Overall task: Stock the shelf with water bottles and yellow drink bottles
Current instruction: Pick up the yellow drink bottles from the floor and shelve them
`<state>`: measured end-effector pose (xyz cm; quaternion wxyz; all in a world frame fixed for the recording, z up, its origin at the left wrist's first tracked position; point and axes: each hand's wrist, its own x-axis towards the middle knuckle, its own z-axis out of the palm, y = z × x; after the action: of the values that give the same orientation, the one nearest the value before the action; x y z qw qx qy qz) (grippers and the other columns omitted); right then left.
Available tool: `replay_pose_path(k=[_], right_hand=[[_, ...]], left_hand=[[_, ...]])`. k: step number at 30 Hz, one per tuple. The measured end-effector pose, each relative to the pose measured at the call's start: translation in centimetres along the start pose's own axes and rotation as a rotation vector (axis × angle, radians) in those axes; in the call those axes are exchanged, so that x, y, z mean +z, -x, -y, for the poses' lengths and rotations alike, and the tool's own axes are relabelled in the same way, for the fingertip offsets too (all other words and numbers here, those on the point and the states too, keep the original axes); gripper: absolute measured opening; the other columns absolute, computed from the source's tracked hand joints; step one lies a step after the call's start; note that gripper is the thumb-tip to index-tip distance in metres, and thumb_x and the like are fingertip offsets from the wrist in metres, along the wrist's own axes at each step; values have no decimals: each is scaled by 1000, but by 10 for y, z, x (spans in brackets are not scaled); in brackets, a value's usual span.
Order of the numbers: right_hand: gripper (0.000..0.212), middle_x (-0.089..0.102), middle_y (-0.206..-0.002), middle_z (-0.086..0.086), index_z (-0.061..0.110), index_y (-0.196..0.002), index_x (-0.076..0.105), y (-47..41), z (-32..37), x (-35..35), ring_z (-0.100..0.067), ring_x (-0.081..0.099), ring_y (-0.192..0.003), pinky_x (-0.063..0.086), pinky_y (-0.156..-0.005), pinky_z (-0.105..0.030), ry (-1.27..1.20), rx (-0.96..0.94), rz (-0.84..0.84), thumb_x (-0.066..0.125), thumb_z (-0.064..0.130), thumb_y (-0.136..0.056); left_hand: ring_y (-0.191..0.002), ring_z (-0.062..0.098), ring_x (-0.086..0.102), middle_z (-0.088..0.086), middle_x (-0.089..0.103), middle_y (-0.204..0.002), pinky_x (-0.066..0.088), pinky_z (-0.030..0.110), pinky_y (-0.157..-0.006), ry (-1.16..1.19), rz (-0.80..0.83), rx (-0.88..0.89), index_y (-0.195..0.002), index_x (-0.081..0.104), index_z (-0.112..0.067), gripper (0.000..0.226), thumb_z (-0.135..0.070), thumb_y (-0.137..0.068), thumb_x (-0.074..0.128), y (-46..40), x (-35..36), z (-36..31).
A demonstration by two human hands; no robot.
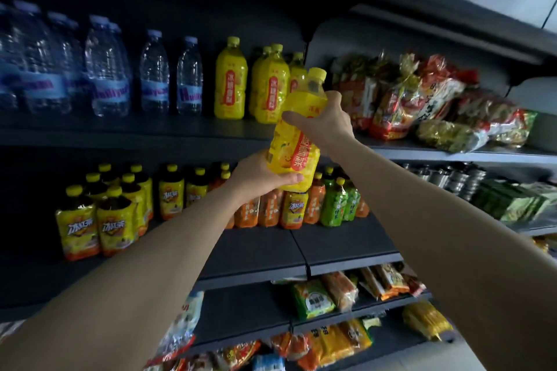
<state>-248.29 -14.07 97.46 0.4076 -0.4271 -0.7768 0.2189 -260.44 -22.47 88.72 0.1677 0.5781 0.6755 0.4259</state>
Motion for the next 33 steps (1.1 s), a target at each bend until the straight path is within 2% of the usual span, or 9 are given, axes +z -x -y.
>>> replay_pose_path(k=[4, 8, 10, 15, 17, 19, 22, 27, 33], right_hand=[[82, 53, -94, 8, 26, -130, 35, -44, 0, -18, -19, 59, -87, 51, -66, -33, 37, -46, -22, 76, 62, -69], [86, 58, -104, 0, 28, -134, 35, -98, -13, -32, -23, 60, -91, 54, -73, -37, 79, -85, -59, 77, 63, -68], [88, 57, -107, -1, 29, -135, 34, -128, -24, -39, -25, 60, -95, 54, -74, -39, 69, -100, -79, 77, 64, -67], [90, 55, -107, 0, 27, -139, 31, -198, -47, -44, -22, 56, -92, 37, -54, -26, 61, -120, -69, 78, 61, -70], [92, 53, -106, 1, 26, -140, 31, -221, -58, -37, -22, 56, -92, 46, -59, -29, 89, -143, -60, 79, 61, -70], [95, 55, -107, 0, 24, -140, 31, -243, -69, -25, -24, 59, -96, 55, -75, -39, 118, -168, -50, 79, 63, -67], [96, 61, -115, -5, 24, -138, 31, -271, -85, -1, -29, 61, -104, 55, -82, -43, 125, -181, -28, 79, 65, -65], [94, 61, -117, -8, 24, -137, 30, -306, -102, 38, -32, 60, -108, 53, -80, -41, 84, -175, 6, 79, 63, -67], [88, 59, -117, -10, 20, -136, 31, -332, -115, 65, -33, 60, -104, 41, -70, -34, 52, -201, -31, 76, 60, -72]], left_hand=[[-86, 14, 72, -5, 70, -115, 59, 37, -82, -179, 31, 97, -118, 57, -36, 53, -66, -76, 70, -42, -13, -19], [-125, 22, 53, 0, 56, -140, 45, 34, -100, -461, -80, 162, -139, 52, -23, 65, -61, -86, 62, -99, -27, -25], [-127, 24, 51, 3, 53, -142, 44, 36, -100, -575, -184, 164, -142, 49, -20, 64, -56, -90, 59, -128, -33, -21], [-131, 30, 45, 7, 42, -147, 43, 42, -104, -746, -396, 153, -146, 41, -21, 66, -42, -90, 66, -191, -37, -9], [-133, 32, 43, 7, 35, -150, 46, 43, -101, -782, -459, 107, -149, 34, -24, 74, -43, -87, 69, -212, -31, -2], [-131, 35, 43, 9, 27, -153, 51, 44, -94, -794, -520, 49, -151, 24, -26, 83, -44, -84, 71, -231, -23, 4], [-131, 39, 43, 17, 15, -158, 53, 42, -89, -728, -566, -82, -154, 4, -27, 103, -47, -81, 75, -253, -9, 10], [-128, 39, 48, 21, 8, -158, 50, 43, -94, -621, -590, -178, -151, -26, -25, 127, -52, -79, 75, -282, 8, 17], [-127, 39, 49, 19, 8, -159, 52, 42, -87, -588, -649, -185, -144, -39, -25, 136, -55, -77, 76, -304, 17, 20]])
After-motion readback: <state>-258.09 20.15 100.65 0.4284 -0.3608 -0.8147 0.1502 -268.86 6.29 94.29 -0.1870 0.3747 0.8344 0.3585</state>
